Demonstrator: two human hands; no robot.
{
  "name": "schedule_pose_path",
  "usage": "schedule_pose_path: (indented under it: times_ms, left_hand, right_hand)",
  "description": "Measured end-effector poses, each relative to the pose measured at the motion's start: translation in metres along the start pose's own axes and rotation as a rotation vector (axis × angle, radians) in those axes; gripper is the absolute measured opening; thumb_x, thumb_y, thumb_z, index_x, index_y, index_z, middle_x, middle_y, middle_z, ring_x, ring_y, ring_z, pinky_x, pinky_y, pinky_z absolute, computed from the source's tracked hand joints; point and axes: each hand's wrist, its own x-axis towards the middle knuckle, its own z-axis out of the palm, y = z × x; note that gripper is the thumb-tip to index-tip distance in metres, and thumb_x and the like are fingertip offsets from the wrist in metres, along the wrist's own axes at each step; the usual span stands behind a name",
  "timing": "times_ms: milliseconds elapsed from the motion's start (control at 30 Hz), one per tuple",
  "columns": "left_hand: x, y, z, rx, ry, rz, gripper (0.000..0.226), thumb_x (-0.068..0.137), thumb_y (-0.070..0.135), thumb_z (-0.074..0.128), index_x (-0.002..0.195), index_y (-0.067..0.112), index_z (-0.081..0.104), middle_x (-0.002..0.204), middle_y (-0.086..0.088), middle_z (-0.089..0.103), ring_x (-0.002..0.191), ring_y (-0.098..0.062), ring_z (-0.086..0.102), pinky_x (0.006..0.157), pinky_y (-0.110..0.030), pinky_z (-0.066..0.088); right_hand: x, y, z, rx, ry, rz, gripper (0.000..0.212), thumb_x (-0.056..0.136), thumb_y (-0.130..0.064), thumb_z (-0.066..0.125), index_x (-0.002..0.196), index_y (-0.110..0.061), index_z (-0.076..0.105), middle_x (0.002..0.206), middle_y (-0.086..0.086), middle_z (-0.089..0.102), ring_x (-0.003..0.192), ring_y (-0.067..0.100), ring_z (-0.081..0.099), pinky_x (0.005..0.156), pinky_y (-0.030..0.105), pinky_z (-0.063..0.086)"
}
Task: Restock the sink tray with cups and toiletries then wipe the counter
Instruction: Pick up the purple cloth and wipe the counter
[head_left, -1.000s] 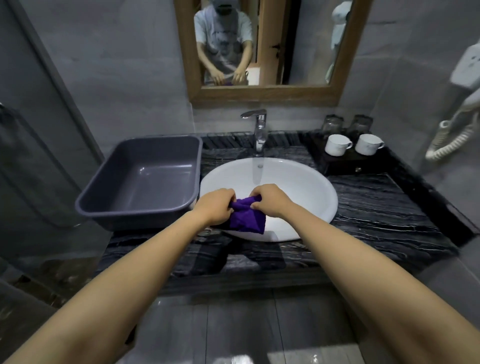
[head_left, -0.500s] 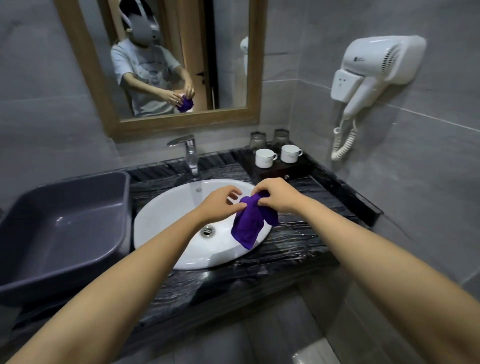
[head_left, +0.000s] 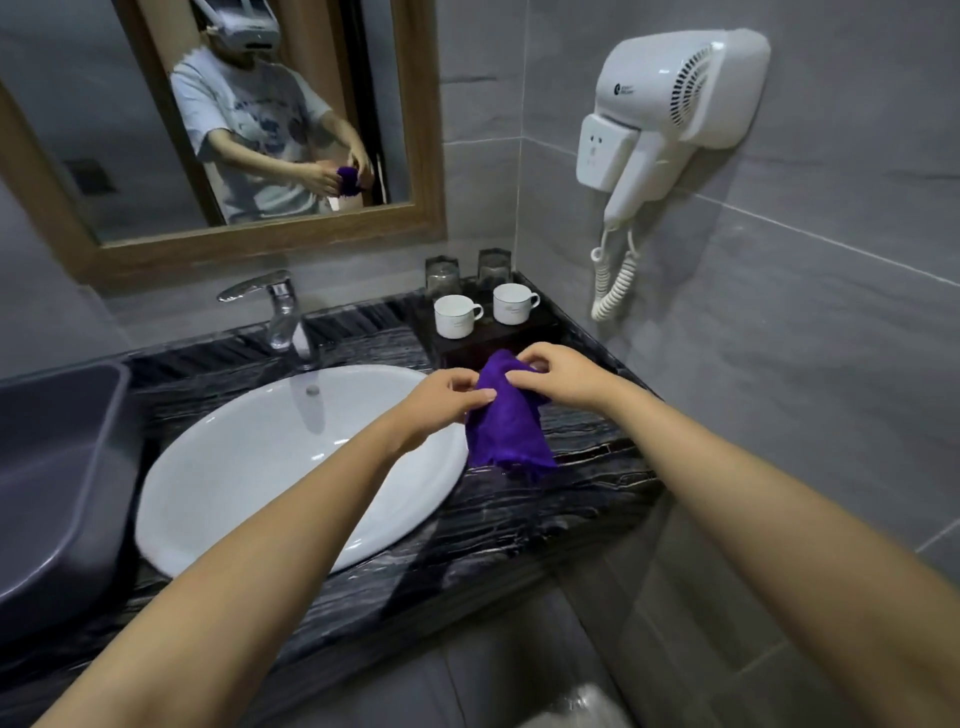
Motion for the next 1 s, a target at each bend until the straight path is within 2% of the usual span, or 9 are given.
schedule_pose_path:
  times_ms: [167, 300, 367, 433, 567, 667, 733, 900, 1000]
  left_hand:
    - [0.019, -0.005, 0.008, 0.251, 0.109, -0.019, 0.009, 0.081, 0.017, 0.067, 0.085, 0.014, 0.06, 0.085, -0.003, 0.062, 0.076, -0.016, 0.056, 0.074, -0.028, 0.046]
    - [0.031, -0.005, 0.007, 0.221, -0.018, 0.021, 0.057, 0.077, 0.006, 0.07, 0.125, 0.015, 0.042, 0.122, -0.002, 0.047, 0.089, -0.012, 0.054, 0.062, -0.011, 0.052]
    - [0.04, -0.004, 0.007, 0.334, -0.117, 0.145, 0.073, 0.077, -0.001, 0.068, 0.137, 0.018, 0.032, 0.133, 0.0, 0.037, 0.106, -0.012, 0.049, 0.07, -0.001, 0.045]
    - [0.049, -0.002, 0.01, 0.508, -0.162, 0.249, 0.061, 0.076, 0.0, 0.069, 0.131, 0.01, 0.044, 0.128, -0.004, 0.045, 0.113, -0.016, 0.047, 0.081, -0.002, 0.04]
    - [0.062, -0.009, 0.014, 0.641, -0.136, 0.281, 0.03, 0.072, 0.014, 0.076, 0.098, 0.008, 0.062, 0.102, -0.009, 0.061, 0.098, -0.023, 0.055, 0.088, -0.035, 0.045]
    - [0.061, -0.02, 0.013, 0.578, -0.183, 0.178, 0.025, 0.073, 0.018, 0.076, 0.073, 0.027, 0.053, 0.078, 0.006, 0.056, 0.077, -0.014, 0.052, 0.072, -0.028, 0.042]
    - [0.057, -0.029, 0.015, 0.592, -0.229, 0.168, 0.025, 0.073, 0.018, 0.076, 0.073, 0.026, 0.053, 0.075, 0.007, 0.056, 0.074, -0.012, 0.051, 0.071, -0.026, 0.042]
    - [0.051, -0.045, 0.025, 0.601, -0.243, 0.148, 0.017, 0.075, 0.019, 0.075, 0.086, 0.012, 0.064, 0.08, 0.002, 0.062, 0.073, -0.011, 0.054, 0.072, -0.026, 0.042]
    - [0.052, -0.052, 0.033, 0.539, -0.256, 0.088, 0.014, 0.075, 0.017, 0.075, 0.081, 0.011, 0.064, 0.074, 0.001, 0.06, 0.062, -0.008, 0.052, 0.058, -0.014, 0.043]
  right_hand:
    - [0.007, 0.017, -0.014, 0.035, 0.013, -0.049, 0.022, 0.087, -0.017, 0.065, 0.104, -0.003, 0.062, 0.094, 0.004, 0.06, 0.088, 0.014, 0.055, 0.077, 0.026, 0.042]
    - [0.008, 0.014, -0.025, 0.04, -0.086, -0.09, 0.019, 0.085, -0.009, 0.064, 0.103, -0.006, 0.064, 0.092, 0.005, 0.064, 0.083, 0.013, 0.057, 0.072, 0.021, 0.046]
    - [0.009, 0.013, -0.031, 0.039, -0.136, -0.087, 0.02, 0.085, -0.008, 0.064, 0.104, -0.007, 0.065, 0.092, 0.004, 0.064, 0.08, 0.012, 0.059, 0.068, 0.018, 0.048]
    - [0.01, 0.016, -0.038, 0.026, -0.16, -0.077, 0.021, 0.084, -0.009, 0.065, 0.105, -0.007, 0.066, 0.093, 0.004, 0.065, 0.081, 0.011, 0.06, 0.071, 0.02, 0.05]
    - [0.008, 0.029, -0.048, -0.023, -0.183, -0.005, 0.026, 0.082, -0.013, 0.071, 0.107, -0.006, 0.067, 0.095, 0.001, 0.065, 0.084, 0.01, 0.06, 0.074, 0.019, 0.049]
    - [0.002, 0.046, -0.048, -0.074, -0.219, 0.074, 0.029, 0.08, -0.012, 0.073, 0.108, -0.008, 0.066, 0.091, -0.002, 0.064, 0.076, 0.007, 0.059, 0.066, 0.011, 0.047]
    - [-0.004, 0.061, -0.045, -0.081, -0.249, 0.125, 0.028, 0.08, -0.008, 0.072, 0.108, -0.005, 0.066, 0.092, 0.002, 0.065, 0.079, 0.012, 0.06, 0.066, 0.011, 0.047]
    - [-0.016, 0.09, -0.036, -0.051, -0.276, 0.262, 0.024, 0.082, -0.005, 0.069, 0.105, -0.004, 0.066, 0.103, 0.014, 0.069, 0.087, 0.018, 0.062, 0.085, 0.038, 0.053]
    - [-0.016, 0.103, -0.037, -0.047, -0.279, 0.277, 0.018, 0.081, -0.004, 0.07, 0.099, -0.006, 0.069, 0.088, 0.006, 0.069, 0.074, 0.01, 0.062, 0.066, 0.02, 0.053]
